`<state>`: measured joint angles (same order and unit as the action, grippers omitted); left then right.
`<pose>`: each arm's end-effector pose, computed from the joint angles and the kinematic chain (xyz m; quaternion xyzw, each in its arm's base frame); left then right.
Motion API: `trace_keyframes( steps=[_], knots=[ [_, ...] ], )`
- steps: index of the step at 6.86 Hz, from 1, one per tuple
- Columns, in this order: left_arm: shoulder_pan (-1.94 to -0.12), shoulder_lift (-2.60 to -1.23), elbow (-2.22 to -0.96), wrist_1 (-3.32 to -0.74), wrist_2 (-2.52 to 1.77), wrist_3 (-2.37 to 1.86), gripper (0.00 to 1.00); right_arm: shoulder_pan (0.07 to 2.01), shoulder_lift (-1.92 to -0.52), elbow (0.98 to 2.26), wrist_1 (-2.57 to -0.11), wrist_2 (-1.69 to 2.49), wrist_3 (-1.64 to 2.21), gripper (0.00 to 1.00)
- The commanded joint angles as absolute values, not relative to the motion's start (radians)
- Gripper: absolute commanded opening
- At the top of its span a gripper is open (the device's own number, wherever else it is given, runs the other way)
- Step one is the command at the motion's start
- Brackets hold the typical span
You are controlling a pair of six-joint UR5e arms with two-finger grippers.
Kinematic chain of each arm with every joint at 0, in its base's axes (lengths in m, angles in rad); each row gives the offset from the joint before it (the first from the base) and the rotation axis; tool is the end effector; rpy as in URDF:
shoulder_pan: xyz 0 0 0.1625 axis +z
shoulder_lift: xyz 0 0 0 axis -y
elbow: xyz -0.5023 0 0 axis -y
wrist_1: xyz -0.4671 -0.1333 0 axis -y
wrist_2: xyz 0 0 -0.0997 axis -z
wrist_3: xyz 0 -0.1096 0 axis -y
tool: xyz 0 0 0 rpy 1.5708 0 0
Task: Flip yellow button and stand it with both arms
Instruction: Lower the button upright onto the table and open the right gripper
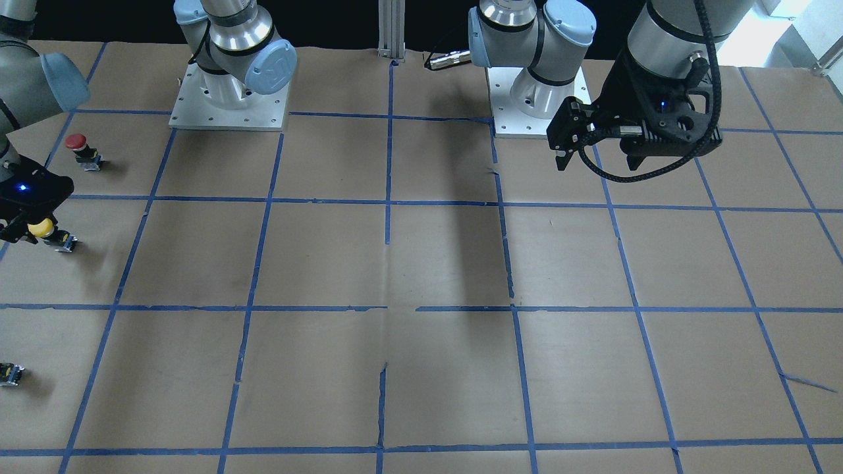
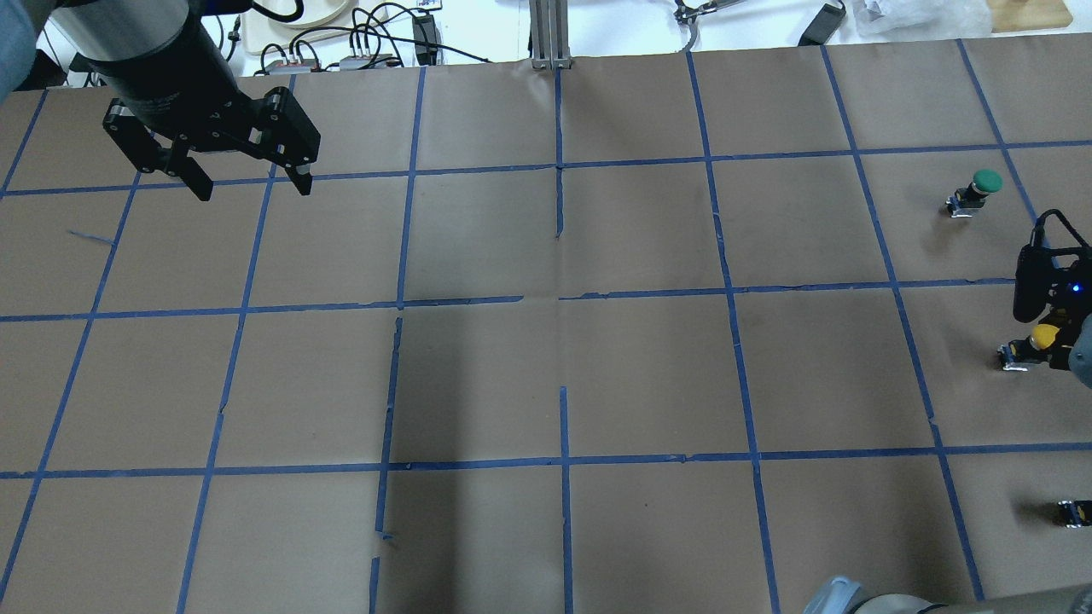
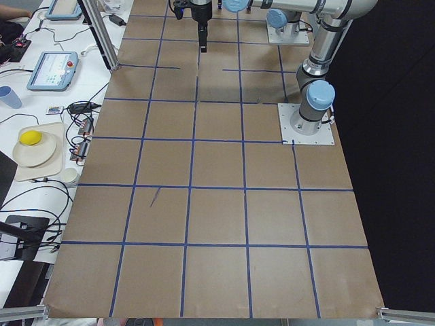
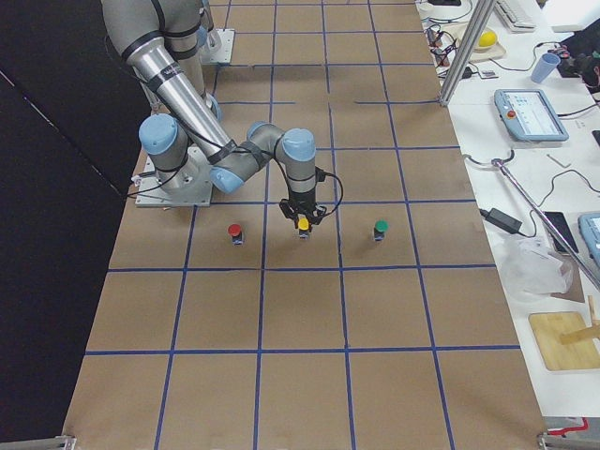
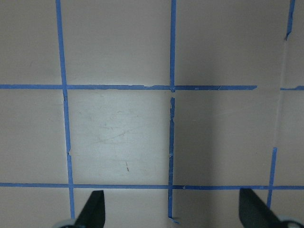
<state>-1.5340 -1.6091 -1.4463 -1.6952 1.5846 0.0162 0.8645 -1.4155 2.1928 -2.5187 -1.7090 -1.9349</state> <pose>-0.1104 -0.5845 0.5913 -0.0102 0.9997 0.0193 0.0064 -0.2523 -0.4779 0.2411 0.5681 -0.8157 -0.0456 0.0994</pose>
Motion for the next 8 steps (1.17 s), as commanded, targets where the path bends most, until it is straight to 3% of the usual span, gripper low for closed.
trace_keyframes(
  steps=[1, 4, 5, 7, 8],
  knots=[
    [-1.534, -1.608, -1.445, -1.695, 1.585, 0.017, 1.0, 0.865, -1.417, 2.217, -2.526, -1.721, -1.917, 1.0],
    [-1.534, -1.608, -1.447, -1.695, 1.585, 0.017, 1.0, 0.883, -1.448, 2.168, -2.502, -1.707, -1.85, 0.99],
    [-1.534, -1.609, -1.447, -1.695, 1.585, 0.017, 1.0, 0.915, -1.478, 2.078, -2.361, -1.706, -1.814, 0.99],
    [-1.534, -1.609, -1.447, -1.695, 1.583, 0.017, 1.0, 0.934, -1.515, 1.773, -1.778, -1.643, -1.595, 1.0],
    [-1.534, -1.608, -1.445, -1.695, 1.583, 0.017, 1.0, 0.942, -1.517, 1.637, -1.615, -1.613, -1.478, 1.0]
  ],
)
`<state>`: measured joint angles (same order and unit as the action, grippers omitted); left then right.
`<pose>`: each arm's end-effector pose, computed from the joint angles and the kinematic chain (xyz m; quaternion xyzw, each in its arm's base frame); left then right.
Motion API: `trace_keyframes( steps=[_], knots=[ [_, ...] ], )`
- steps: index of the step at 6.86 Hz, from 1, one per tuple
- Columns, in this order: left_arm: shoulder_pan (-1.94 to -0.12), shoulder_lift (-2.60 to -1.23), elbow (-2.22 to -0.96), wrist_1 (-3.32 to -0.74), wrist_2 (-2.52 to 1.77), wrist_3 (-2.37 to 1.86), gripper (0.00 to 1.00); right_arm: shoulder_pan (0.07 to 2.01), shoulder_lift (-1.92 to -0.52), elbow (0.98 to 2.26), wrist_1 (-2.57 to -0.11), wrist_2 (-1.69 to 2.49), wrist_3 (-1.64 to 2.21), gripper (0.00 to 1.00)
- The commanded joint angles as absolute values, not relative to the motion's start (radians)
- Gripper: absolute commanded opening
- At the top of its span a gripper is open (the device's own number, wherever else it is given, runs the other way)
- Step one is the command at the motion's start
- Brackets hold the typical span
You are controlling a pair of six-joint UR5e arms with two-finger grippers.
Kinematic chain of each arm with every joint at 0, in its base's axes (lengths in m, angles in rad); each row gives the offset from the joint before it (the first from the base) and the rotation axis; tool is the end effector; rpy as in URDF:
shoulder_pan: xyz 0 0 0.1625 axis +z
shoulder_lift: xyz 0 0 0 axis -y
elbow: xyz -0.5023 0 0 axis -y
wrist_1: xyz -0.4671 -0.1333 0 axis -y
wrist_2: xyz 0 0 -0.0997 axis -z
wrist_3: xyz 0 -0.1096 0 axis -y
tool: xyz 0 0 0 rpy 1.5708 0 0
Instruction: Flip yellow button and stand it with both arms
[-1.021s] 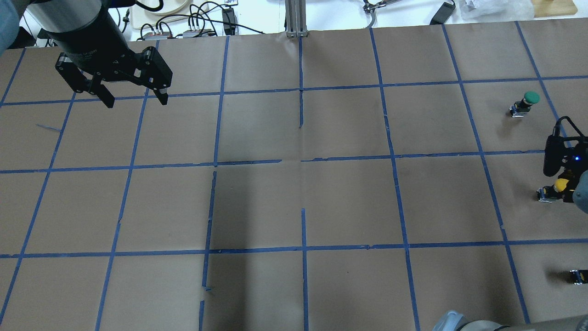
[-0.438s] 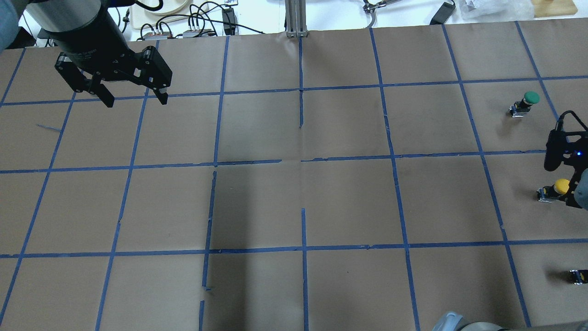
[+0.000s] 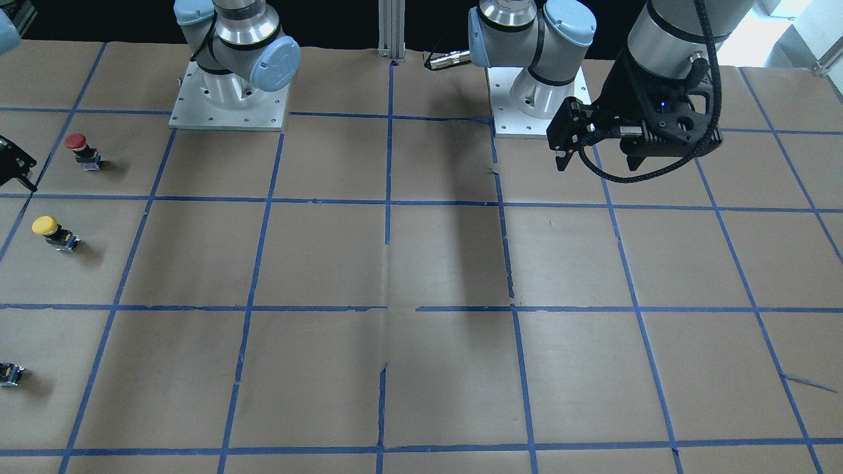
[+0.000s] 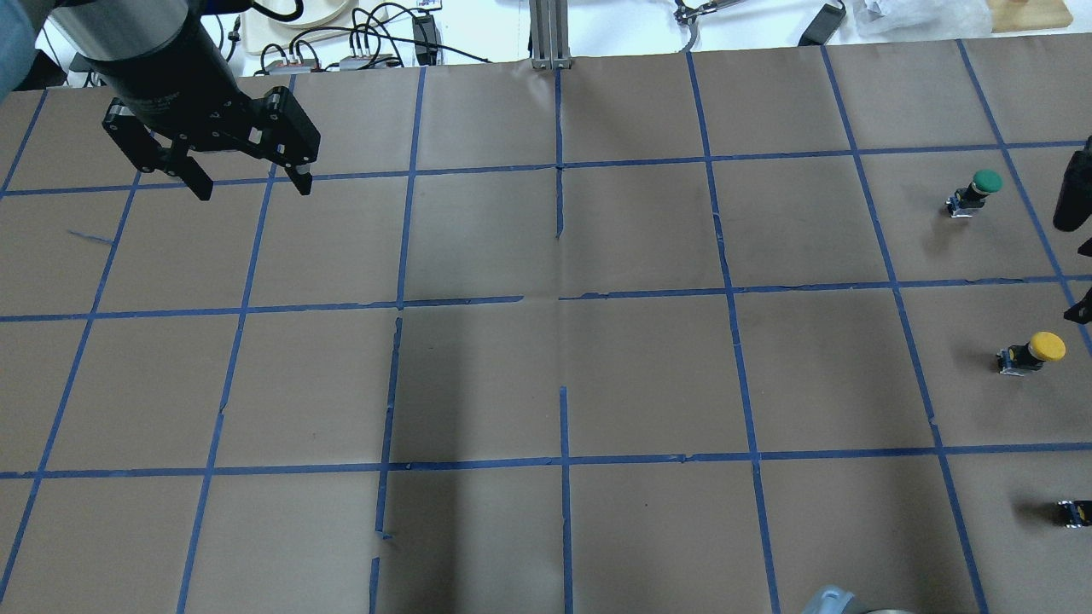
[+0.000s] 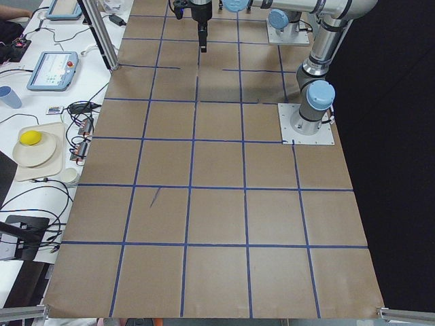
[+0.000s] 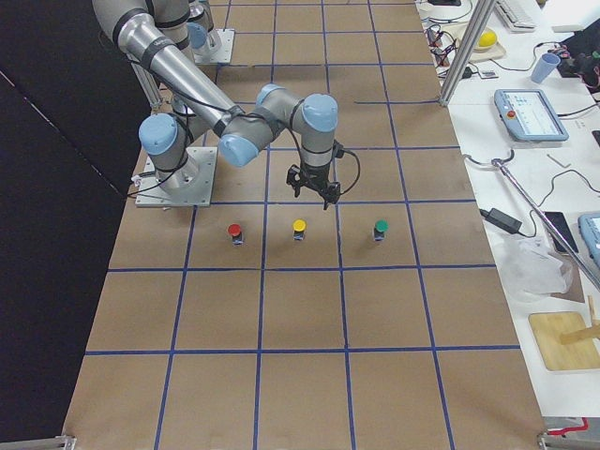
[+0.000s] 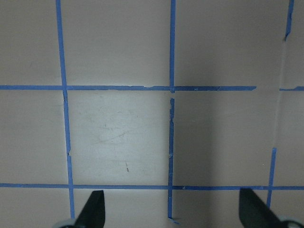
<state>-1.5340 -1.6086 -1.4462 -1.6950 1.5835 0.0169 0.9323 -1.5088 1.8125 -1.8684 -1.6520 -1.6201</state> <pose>-0.1105 -0.5843 0.5917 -0.0098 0.9998 0.0189 0.0058 -0.2433 -0.5366 0.4143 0.4711 -0.8812 -0.0380 0.0146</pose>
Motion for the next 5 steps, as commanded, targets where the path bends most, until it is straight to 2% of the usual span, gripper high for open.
trace_keyframes(
  steps=[1, 2, 5],
  knots=[
    [-1.534, -1.608, -1.443, -1.695, 1.583, 0.017, 1.0, 0.969, -1.517, 1.54, -1.512, -1.6, -1.354, 1.0],
    [-1.534, -1.608, -1.443, -1.695, 1.583, 0.017, 1.0, 1.01, -1.513, 1.458, -1.481, -1.586, -1.162, 1.0],
    [-1.534, -1.606, -1.443, -1.695, 1.585, 0.017, 1.0, 1.09, -1.528, 1.398, -1.459, -1.512, -0.689, 1.0]
  ],
)
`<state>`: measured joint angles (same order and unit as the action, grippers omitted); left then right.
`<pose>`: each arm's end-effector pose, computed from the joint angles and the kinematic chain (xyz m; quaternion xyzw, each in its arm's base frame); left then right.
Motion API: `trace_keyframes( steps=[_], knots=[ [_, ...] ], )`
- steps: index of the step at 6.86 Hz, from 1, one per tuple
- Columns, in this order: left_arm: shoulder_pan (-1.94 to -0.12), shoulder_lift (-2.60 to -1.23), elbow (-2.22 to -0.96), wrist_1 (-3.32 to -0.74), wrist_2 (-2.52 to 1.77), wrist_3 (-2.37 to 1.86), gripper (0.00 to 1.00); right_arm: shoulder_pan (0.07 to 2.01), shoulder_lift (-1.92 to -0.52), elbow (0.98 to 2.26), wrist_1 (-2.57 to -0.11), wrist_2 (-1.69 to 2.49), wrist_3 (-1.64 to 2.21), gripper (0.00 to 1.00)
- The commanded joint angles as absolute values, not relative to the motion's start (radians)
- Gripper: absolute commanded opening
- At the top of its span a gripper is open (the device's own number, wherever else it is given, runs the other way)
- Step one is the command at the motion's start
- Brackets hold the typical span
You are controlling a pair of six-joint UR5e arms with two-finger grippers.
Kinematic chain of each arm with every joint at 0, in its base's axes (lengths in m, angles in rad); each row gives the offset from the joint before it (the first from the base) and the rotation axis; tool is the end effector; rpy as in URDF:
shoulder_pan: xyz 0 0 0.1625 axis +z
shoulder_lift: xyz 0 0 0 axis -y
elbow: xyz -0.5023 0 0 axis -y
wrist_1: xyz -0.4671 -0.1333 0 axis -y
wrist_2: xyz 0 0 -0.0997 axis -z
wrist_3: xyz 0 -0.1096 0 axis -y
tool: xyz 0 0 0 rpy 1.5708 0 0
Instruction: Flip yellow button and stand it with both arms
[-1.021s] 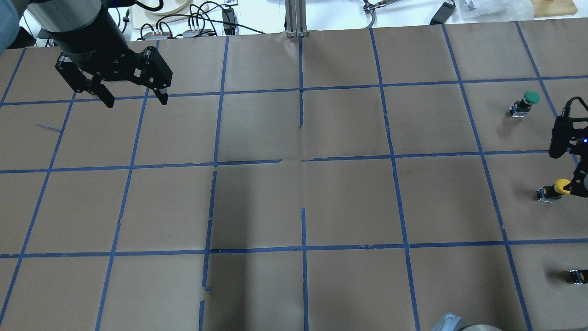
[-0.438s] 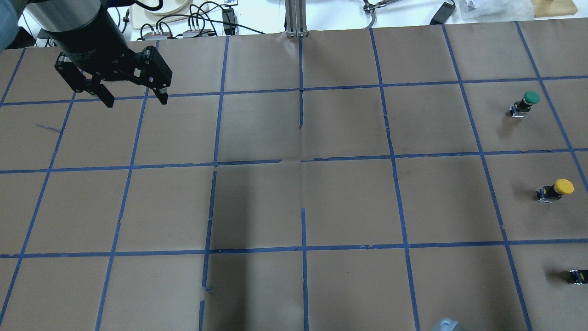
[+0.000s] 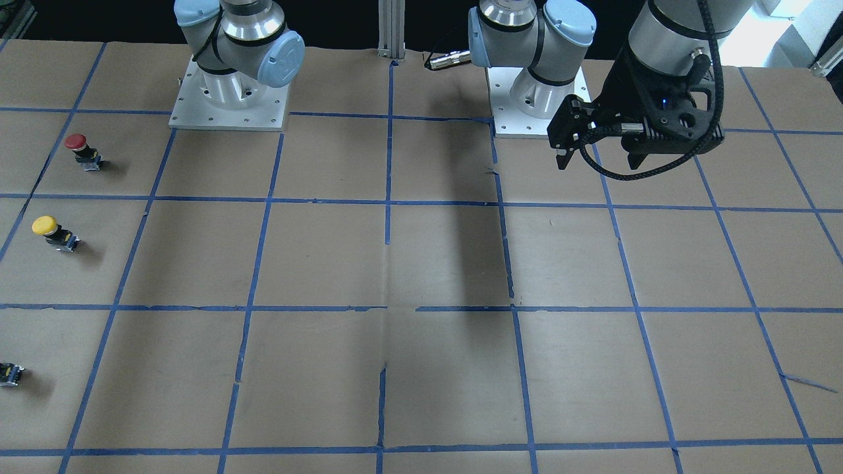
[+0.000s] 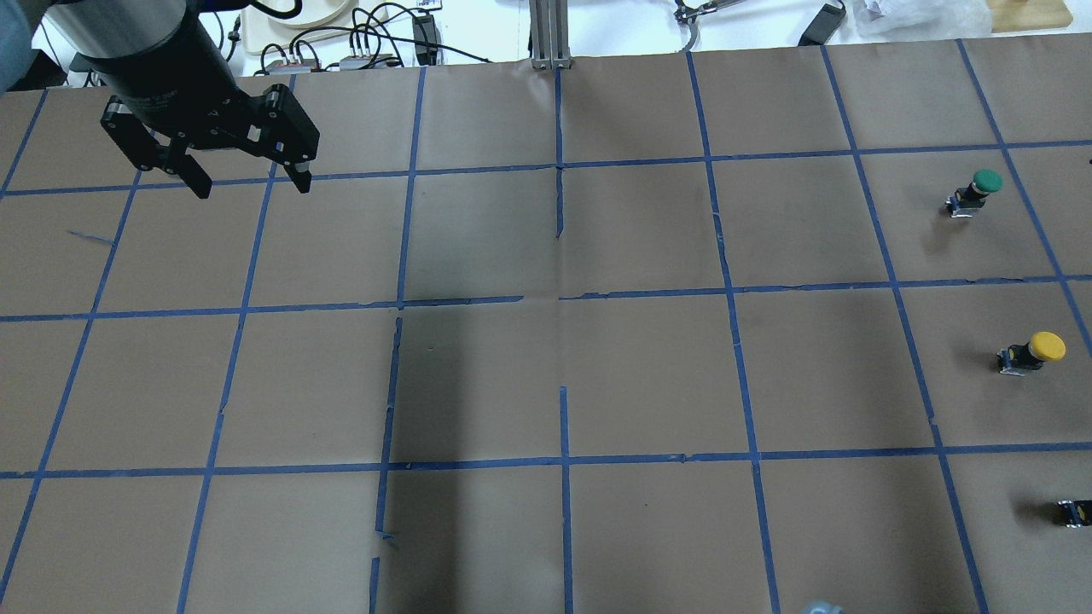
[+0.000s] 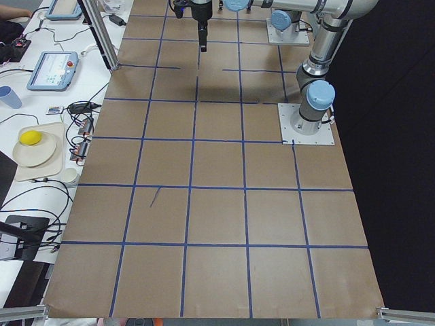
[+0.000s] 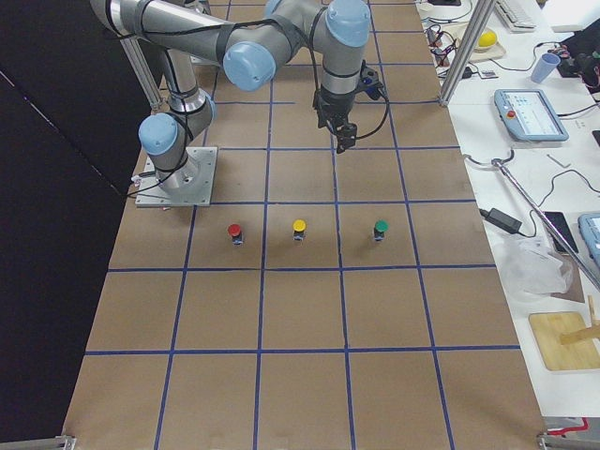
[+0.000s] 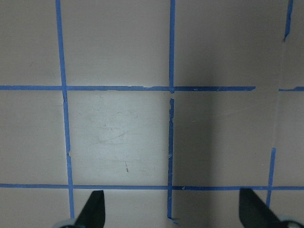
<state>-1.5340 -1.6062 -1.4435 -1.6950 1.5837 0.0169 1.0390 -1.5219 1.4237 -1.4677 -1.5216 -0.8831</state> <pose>-0.1105 -0.5835 0.5946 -0.0098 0.9998 0.0163 0.0060 -0.1789 -0.5776 0.6000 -0.1746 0.9843 -0.0141 0.0203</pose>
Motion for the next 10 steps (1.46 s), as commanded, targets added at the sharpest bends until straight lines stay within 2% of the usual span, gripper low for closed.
trace_keyframes(
  steps=[1, 4, 7, 10],
  knots=[
    [-1.534, -1.606, -1.445, -1.695, 1.585, 0.017, 1.0, 1.194, -1.528, 1.382, -1.447, -1.525, -0.557, 1.0],
    [-1.532, -1.603, -1.447, -1.695, 1.586, 0.017, 1.0, 1.474, -1.522, 1.382, -1.401, -1.603, -0.138, 1.0],
    [-1.532, -1.603, -1.447, -1.697, 1.586, 0.017, 1.0, 1.616, -1.482, 1.384, -1.41, -1.597, 0.113, 1.0],
    [-1.532, -1.608, -1.448, -1.703, 1.588, 0.017, 1.0, 1.632, -1.471, 1.385, -1.446, -1.583, 0.118, 1.0]
  ],
)
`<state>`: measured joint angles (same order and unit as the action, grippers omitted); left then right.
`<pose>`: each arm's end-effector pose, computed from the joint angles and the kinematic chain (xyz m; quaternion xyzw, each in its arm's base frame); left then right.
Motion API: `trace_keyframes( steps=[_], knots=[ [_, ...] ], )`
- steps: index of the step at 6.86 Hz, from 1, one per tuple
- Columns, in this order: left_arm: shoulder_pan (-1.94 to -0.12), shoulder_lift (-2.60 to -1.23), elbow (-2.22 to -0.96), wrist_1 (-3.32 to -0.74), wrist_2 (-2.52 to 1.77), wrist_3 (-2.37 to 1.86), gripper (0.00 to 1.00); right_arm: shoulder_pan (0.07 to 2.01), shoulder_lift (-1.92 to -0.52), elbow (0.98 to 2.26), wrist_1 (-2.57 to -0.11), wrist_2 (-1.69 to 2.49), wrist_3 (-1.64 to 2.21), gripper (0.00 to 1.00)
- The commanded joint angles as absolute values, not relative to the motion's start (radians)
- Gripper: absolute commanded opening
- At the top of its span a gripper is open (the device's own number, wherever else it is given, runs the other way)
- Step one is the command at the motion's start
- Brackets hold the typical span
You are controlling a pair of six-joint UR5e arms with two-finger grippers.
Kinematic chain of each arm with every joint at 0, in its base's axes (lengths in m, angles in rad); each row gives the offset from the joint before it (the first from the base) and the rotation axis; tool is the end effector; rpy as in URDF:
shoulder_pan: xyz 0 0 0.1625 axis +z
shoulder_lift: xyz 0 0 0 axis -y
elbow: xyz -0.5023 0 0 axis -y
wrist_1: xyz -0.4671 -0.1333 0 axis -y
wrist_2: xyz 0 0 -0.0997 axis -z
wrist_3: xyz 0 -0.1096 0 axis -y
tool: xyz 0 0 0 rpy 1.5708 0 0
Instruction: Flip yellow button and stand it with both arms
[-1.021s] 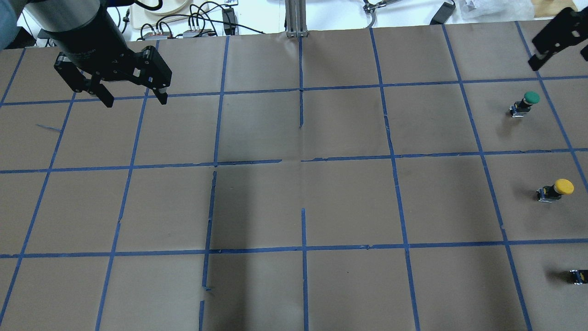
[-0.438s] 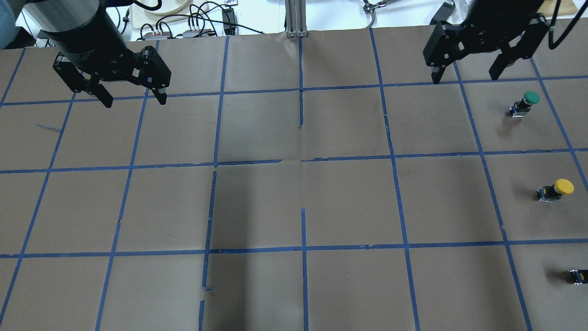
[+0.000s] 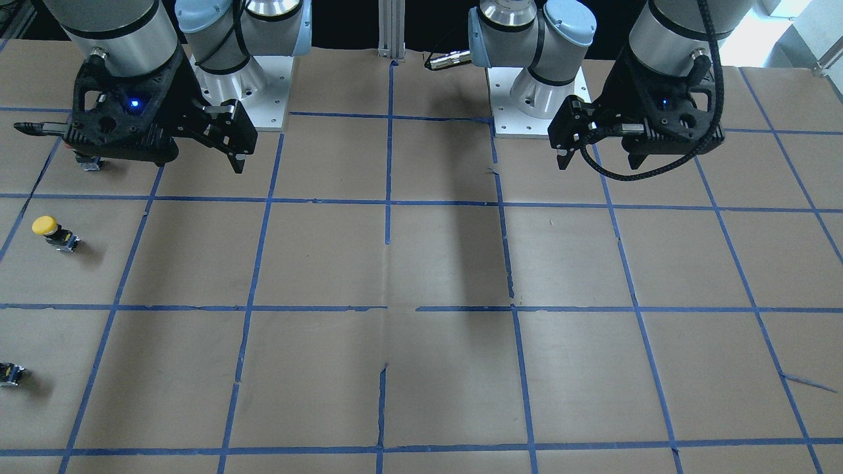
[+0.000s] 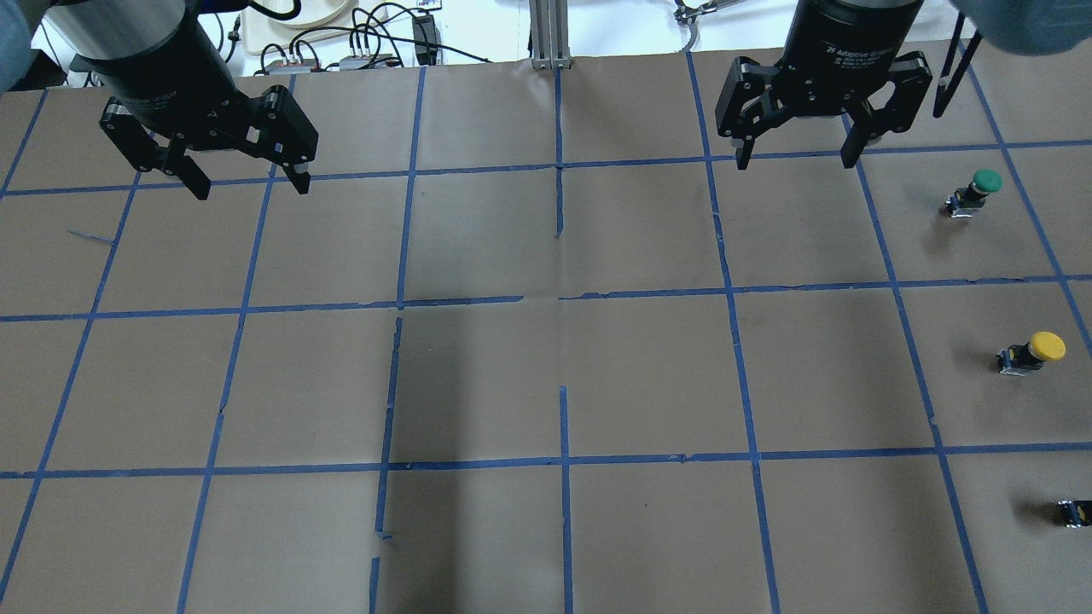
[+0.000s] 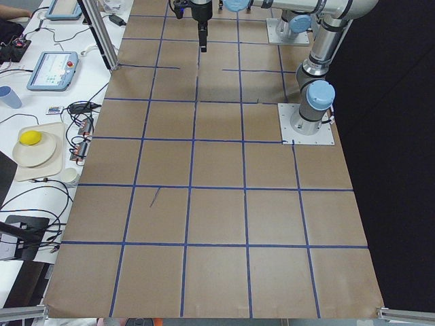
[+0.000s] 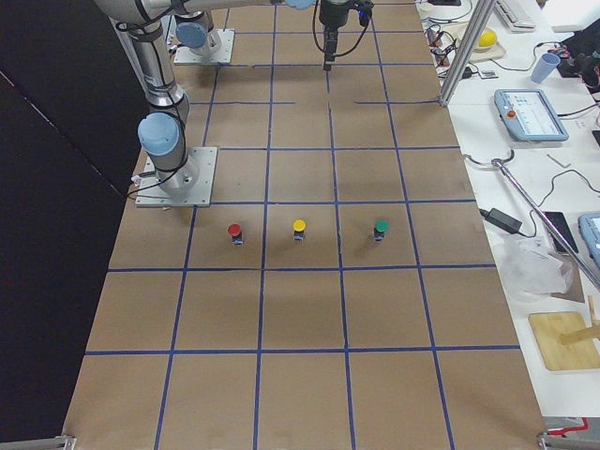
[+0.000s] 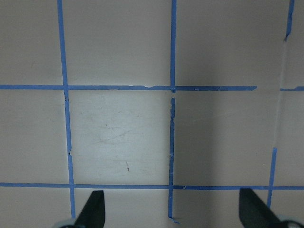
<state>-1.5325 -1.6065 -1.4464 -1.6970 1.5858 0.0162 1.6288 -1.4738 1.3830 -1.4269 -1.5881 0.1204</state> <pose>-0.1094 -0.5833 0.5926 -0.0109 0.9997 0.0189 0.0070 0.1664 -0.5989 0.5901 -0.0310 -0.9991 -0.0257 0.0110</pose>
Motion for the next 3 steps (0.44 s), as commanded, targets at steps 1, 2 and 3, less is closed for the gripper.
trace_keyframes(
  steps=[1, 2, 3],
  knots=[
    [-1.535, -1.609, -1.45, -1.715, 1.586, 0.017, 1.0, 1.632, -1.468, 1.394, -1.501, -1.582, 0.109, 1.0],
    [-1.536, -1.606, -1.45, -1.71, 1.586, 0.017, 1.0, 1.632, -1.468, 1.396, -1.497, -1.58, 0.1, 1.0],
    [-1.54, -1.605, -1.451, -1.715, 1.586, 0.017, 1.0, 1.631, -1.467, 1.396, -1.499, -1.58, 0.083, 1.0]
  ],
)
